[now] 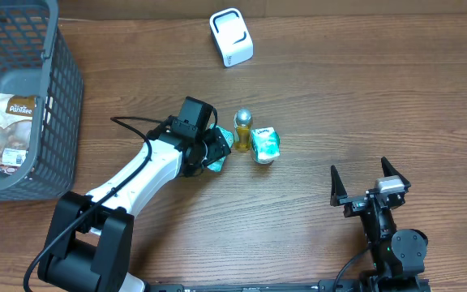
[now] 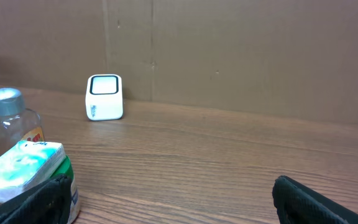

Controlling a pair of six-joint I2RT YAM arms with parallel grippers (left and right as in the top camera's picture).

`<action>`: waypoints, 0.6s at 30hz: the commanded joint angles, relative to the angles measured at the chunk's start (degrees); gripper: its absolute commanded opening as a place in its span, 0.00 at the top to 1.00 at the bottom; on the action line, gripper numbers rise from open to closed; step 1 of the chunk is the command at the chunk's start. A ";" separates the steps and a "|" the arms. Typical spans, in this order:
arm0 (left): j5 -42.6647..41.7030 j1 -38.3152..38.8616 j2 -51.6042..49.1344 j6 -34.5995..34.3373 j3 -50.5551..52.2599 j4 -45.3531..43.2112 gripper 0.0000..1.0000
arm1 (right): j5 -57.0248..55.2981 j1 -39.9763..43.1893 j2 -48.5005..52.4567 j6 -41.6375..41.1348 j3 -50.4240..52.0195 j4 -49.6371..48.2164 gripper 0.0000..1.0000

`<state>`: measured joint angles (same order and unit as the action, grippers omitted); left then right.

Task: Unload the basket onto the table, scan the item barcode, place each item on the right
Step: 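Hold the wipes pack near the scanner and lower it onto the table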

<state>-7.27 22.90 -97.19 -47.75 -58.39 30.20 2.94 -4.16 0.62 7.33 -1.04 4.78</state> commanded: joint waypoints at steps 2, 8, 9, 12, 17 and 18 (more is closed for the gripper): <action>-3.23 0.37 0.94 15.54 0.63 0.35 0.11 | -0.31 0.17 -0.46 0.04 0.59 -0.13 0.00; -4.37 0.31 0.94 25.77 -0.50 1.09 0.21 | -0.31 0.17 -0.46 0.04 0.59 -0.13 0.00; -4.37 0.26 0.94 27.15 -0.96 1.55 0.24 | -0.31 0.17 -0.46 0.04 0.59 -0.13 0.00; -4.28 0.13 0.94 30.05 -2.69 4.46 0.32 | -0.31 0.17 -0.46 0.02 0.59 -0.13 0.00; -4.07 -0.46 0.94 31.54 -6.78 11.76 0.33 | -0.31 0.17 -0.46 0.04 0.59 -0.13 0.00; -3.72 -0.48 0.94 31.54 -7.54 13.09 0.33 | -0.31 0.17 -0.46 0.04 0.59 -0.13 0.00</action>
<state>-10.72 22.85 -97.19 -19.42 -62.65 41.82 2.94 -4.14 0.62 7.29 -1.04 4.78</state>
